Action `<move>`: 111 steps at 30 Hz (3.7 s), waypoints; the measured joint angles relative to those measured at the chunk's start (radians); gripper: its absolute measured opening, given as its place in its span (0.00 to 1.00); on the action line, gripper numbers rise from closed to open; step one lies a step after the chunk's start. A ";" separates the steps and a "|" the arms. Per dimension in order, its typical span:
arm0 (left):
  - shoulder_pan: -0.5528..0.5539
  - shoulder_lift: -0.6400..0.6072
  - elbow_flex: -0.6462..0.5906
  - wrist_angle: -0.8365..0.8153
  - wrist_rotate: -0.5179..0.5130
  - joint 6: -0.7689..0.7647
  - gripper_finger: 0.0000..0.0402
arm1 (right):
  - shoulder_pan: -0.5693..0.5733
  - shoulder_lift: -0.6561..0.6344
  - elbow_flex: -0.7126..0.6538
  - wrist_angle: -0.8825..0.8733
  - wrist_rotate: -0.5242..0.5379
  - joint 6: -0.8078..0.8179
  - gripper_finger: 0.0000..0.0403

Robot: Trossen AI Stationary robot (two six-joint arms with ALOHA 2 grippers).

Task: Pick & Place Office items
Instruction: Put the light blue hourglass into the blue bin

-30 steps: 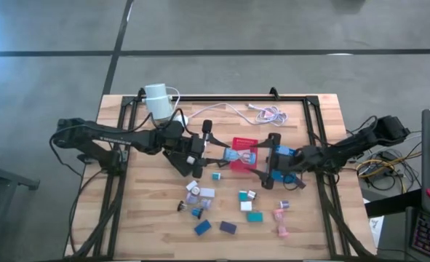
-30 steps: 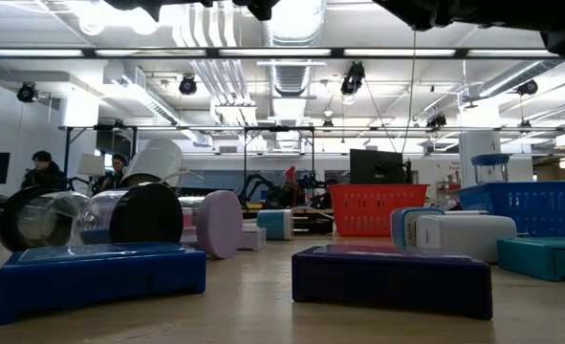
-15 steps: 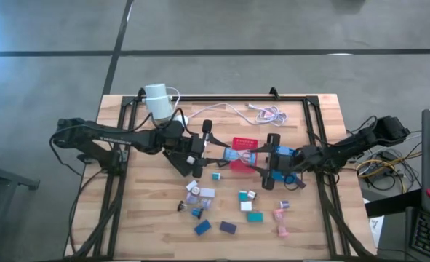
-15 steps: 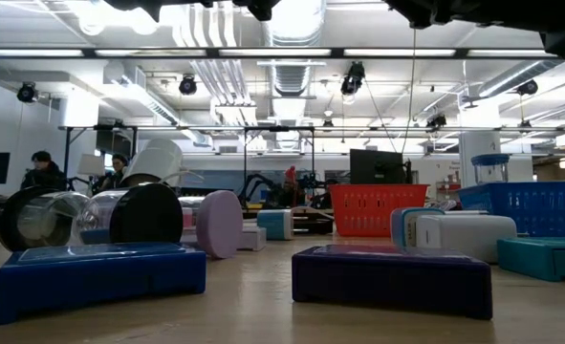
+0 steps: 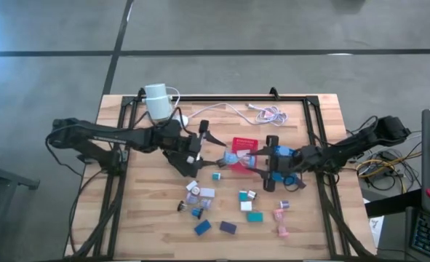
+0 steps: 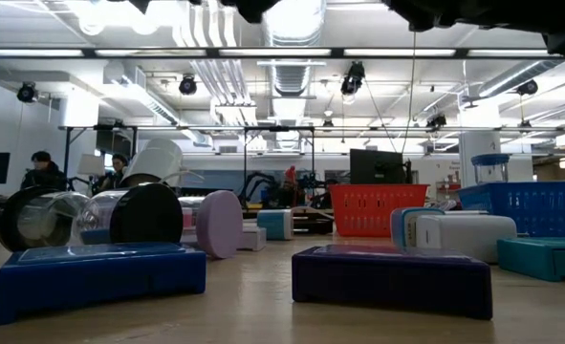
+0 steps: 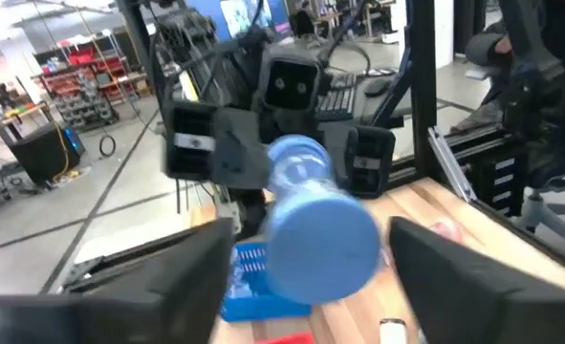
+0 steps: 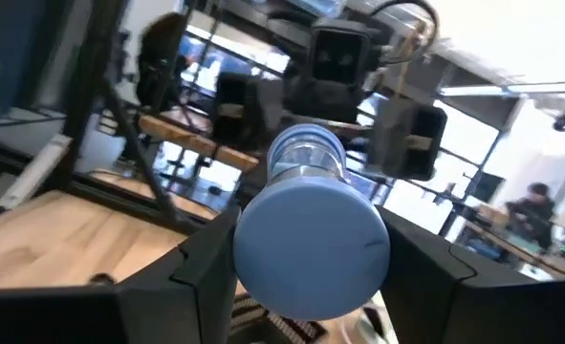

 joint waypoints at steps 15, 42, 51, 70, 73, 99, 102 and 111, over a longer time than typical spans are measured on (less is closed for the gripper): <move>0.006 -0.526 -0.401 -0.031 -0.100 -0.139 0.59 | 0.007 -0.378 -0.054 -0.361 0.015 0.191 0.48; 0.042 -0.785 -0.796 0.275 -0.168 -0.093 0.03 | 0.017 -1.077 -0.061 -1.132 -0.150 0.468 0.48; 0.042 -0.785 -0.799 0.275 -0.169 -0.093 0.03 | 0.017 -1.181 -0.192 -1.101 -0.146 0.505 0.48; 0.042 -0.785 -0.799 0.275 -0.169 -0.092 0.03 | 0.017 -0.905 0.159 -1.439 0.047 0.574 0.48; 0.042 -0.785 -0.799 0.275 -0.168 -0.092 0.03 | 0.017 -0.750 0.321 -1.651 0.111 0.670 0.48; 0.042 -0.785 -0.799 0.271 -0.167 -0.093 0.03 | 0.015 0.065 0.883 -2.440 -0.187 0.983 0.48; 0.042 -0.785 -0.799 0.270 -0.167 -0.093 0.03 | 0.014 0.039 0.853 -2.448 -0.194 0.994 0.48; 0.042 -0.785 -0.799 0.270 -0.167 -0.093 0.03 | -0.047 -0.034 0.700 -2.443 -0.188 1.022 0.48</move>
